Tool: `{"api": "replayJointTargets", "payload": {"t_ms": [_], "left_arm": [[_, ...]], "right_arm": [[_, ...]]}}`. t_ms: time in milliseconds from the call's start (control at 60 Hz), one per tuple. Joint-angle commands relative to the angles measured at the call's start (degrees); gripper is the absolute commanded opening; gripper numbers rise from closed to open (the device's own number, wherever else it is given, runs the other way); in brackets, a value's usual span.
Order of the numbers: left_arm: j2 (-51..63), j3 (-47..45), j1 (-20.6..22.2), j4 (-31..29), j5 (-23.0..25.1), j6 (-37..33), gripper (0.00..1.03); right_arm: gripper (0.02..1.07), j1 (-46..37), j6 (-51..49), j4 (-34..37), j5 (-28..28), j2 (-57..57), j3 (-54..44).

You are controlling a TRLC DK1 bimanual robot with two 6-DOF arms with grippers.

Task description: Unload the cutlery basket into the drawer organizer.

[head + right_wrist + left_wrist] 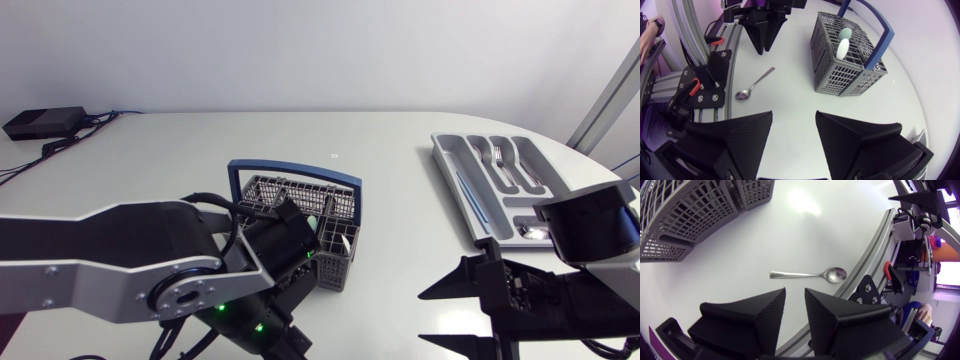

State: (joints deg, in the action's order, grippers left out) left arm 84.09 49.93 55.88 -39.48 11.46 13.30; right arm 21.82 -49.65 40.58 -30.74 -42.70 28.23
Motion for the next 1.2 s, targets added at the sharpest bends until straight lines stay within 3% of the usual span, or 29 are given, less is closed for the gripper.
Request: {"api": "replayJointTargets", "payload": {"t_ms": [0,150,333,433,650,700,833,1000,1183], "left_arm": [[1.7,1.9,0.4,0.5,0.0,-2.5,0.31],[3.7,2.4,1.5,0.7,0.0,-4.3,0.39],[5.1,2.7,3.6,0.5,0.2,-6.1,0.39],[5.1,2.8,5.4,0.5,0.5,-6.3,0.49],[6.3,3.9,6.4,0.6,0.7,-7.3,0.49],[6.4,3.7,6.6,0.6,0.7,-7.9,0.56],[7.8,4.4,6.1,0.8,0.7,-8.8,0.58],[9.0,4.1,6.4,1.5,0.7,-10.0,0.71],[10.9,4.4,7.1,2.5,0.7,-13.9,0.72]], "right_arm": [[0.66,-2.3,-3.4,0.7,-1.3,-0.3,-1.6],[0.66,-7.4,-8.5,0.6,-3.9,-4.3,-1.8],[0.66,-12.2,-14.1,0.8,-6.6,-8.0,-1.8],[0.66,-12.5,-15.1,0.8,-7.4,-8.1,-2.1],[0.66,-12.7,-16.9,0.3,-8.9,-9.7,-2.4],[0.66,-12.7,-17.3,0.3,-9.1,-10.2,-2.5],[0.66,-13.0,-18.2,0.1,-9.6,-10.6,-2.5],[0.66,-13.1,-18.9,0.1,-10.7,-10.6,-2.9],[0.66,-13.3,-19.7,0.1,-11.0,-10.8,-3.0]]}}
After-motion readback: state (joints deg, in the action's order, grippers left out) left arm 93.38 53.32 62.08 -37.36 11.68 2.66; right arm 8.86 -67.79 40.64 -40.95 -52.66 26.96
